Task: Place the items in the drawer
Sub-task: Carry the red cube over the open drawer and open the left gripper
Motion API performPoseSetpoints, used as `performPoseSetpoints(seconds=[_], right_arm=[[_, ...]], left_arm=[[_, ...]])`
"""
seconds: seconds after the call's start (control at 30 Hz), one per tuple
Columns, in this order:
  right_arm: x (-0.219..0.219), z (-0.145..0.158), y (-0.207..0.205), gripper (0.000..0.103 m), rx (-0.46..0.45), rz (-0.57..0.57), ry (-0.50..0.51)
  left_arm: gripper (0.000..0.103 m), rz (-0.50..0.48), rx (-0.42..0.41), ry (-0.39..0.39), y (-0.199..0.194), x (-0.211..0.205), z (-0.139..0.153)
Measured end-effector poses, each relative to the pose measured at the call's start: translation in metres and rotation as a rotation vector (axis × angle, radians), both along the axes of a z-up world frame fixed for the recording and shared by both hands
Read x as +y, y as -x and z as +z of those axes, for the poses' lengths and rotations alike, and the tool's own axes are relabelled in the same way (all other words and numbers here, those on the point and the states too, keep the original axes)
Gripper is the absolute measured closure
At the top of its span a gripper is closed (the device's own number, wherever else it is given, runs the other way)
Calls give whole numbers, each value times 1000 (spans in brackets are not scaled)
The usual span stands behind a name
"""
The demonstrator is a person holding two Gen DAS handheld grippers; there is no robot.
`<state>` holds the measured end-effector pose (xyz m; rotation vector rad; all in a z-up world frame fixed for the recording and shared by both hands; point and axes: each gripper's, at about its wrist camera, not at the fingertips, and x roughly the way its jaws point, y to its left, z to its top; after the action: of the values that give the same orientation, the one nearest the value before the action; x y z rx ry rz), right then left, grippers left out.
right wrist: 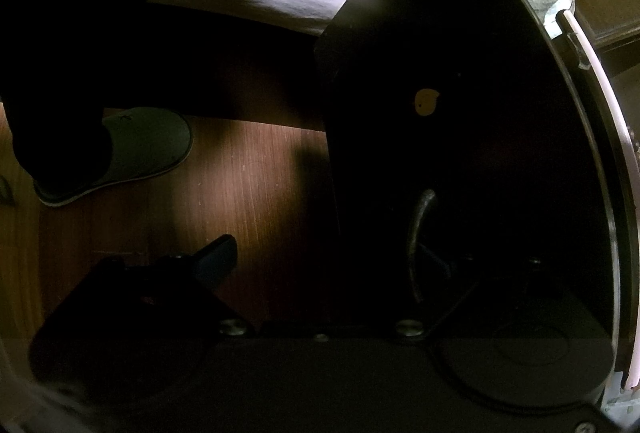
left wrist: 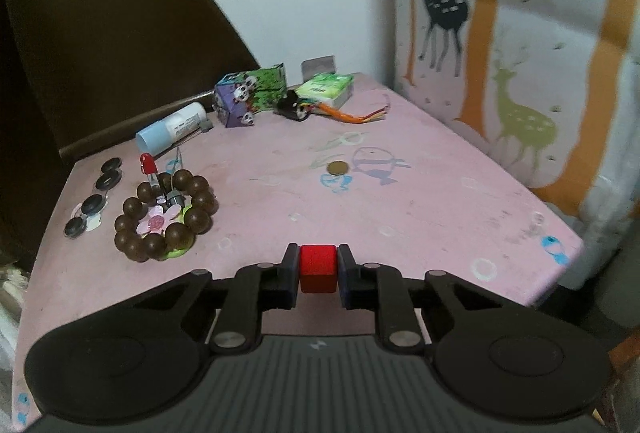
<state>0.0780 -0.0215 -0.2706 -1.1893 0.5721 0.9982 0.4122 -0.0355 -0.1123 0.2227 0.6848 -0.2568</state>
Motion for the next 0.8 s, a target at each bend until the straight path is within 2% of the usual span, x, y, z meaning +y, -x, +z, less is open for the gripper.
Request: performPoseSetpoints(seconds=[0.2, 0.43, 0.53, 0.8], right_arm=[[1, 0, -1, 8, 1, 0, 4], [2, -1, -1, 8, 0, -1, 4], [2, -1, -1, 8, 0, -1, 3], [1, -1, 0, 8, -1, -2, 2]], left_arm=[[85, -64, 16, 9, 41, 0, 15], [85, -105, 75, 15, 87, 9, 12], [85, -100, 128, -3, 101, 15, -5], [85, 24, 346, -105, 102, 48, -80]])
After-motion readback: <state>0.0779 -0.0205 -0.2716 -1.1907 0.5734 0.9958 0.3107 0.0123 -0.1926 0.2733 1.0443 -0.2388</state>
